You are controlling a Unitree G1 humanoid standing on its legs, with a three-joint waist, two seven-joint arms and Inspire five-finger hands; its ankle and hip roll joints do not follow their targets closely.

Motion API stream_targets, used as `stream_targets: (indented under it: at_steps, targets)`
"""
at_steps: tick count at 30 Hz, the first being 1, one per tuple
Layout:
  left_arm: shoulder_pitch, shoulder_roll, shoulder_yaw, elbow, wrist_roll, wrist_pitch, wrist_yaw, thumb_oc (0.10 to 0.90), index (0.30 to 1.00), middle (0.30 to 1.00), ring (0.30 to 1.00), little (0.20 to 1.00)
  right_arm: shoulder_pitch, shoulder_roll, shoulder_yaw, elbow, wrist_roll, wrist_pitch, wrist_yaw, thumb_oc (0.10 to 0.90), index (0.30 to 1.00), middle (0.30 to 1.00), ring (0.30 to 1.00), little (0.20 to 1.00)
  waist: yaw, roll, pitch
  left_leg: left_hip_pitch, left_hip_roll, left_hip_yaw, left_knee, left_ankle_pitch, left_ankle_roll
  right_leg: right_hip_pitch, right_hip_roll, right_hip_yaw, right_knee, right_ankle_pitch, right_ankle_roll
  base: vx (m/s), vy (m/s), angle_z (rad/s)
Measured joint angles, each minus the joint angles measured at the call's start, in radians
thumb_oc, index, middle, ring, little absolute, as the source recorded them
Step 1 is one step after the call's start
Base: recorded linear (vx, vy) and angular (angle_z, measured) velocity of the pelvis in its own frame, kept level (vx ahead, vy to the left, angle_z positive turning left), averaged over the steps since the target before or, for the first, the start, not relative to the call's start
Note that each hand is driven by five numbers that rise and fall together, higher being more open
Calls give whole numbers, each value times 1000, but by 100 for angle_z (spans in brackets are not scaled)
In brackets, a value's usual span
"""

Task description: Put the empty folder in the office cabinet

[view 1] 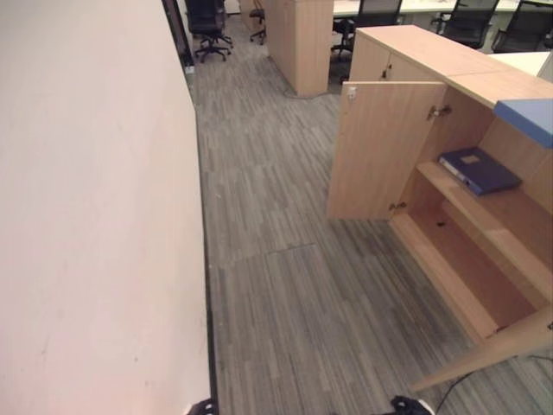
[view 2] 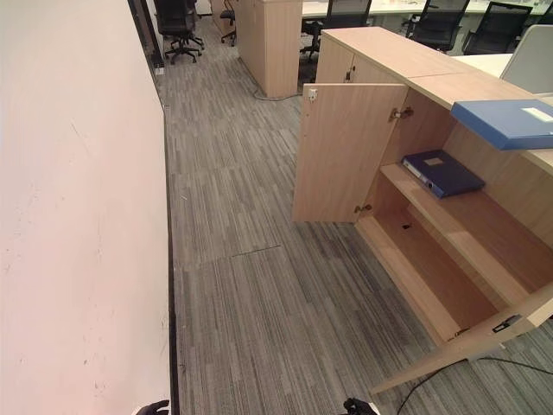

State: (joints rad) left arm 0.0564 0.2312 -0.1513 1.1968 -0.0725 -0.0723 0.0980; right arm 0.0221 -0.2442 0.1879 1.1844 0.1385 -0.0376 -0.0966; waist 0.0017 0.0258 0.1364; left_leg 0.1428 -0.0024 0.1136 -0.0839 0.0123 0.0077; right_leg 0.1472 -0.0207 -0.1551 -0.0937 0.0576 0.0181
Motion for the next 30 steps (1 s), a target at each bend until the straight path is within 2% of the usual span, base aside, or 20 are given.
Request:
stream_targets:
  at_steps: [16,22,24,25,26,27,28,30]
  targets:
    - [0,0,-4,4,-1,0,0,800,900,900,900,900,3,0,-1,9,1,0,1,800,900,900,900,900,-1,1,-18,-17,2,-20,0,-4,-9,-8,2,-17,6,-2,-3,6,-56,3]
    - [-24,-2,-13,13,-3,1,-1,800,900,900,900,900,-26,-3,-1,48,3,0,1,800,900,900,900,900,1,1,-11,-83,4,-32,83,-1,-25,-40,3,-21,9,-5,-21,-31,-104,6]
    - [-32,0,-10,14,-7,-1,0,800,900,900,900,900,-45,-2,-2,50,4,-1,2,800,900,900,900,900,8,-9,7,-126,-1,-44,173,6,-61,-58,-2,-8,24,-28,-34,11,-154,0]
    - [-57,2,-2,22,-28,-5,2,800,900,900,900,900,-62,0,-6,54,6,-1,2,800,900,900,900,900,5,-20,26,-178,-11,-66,262,10,-72,-71,-12,4,45,-36,-46,48,-67,4]
    - [-89,11,1,37,-43,-6,6,800,900,900,900,900,-72,2,-6,66,11,-1,2,800,900,900,900,900,11,-43,52,-231,-24,-76,362,40,-120,-75,-37,8,59,-42,-55,112,-43,-3]
    - [-106,16,0,41,-43,-7,6,800,900,900,900,900,-81,1,-5,69,13,0,2,800,900,900,900,900,20,-56,61,-263,-31,-76,416,55,-152,-78,-50,10,59,-39,-59,162,-13,-26]
    - [-103,16,-2,46,-43,-7,2,800,900,900,900,900,-90,-3,-4,68,20,-3,0,800,900,900,900,900,26,-56,68,-309,-12,-80,472,47,-147,-71,-52,18,40,-33,-80,242,2,-35]
    - [-112,3,-1,51,-44,-10,3,800,900,900,900,900,-98,-15,-4,76,22,-1,-6,800,900,900,900,900,32,-53,82,-323,0,-92,389,50,-150,-69,-62,37,15,-36,-85,244,64,-36]
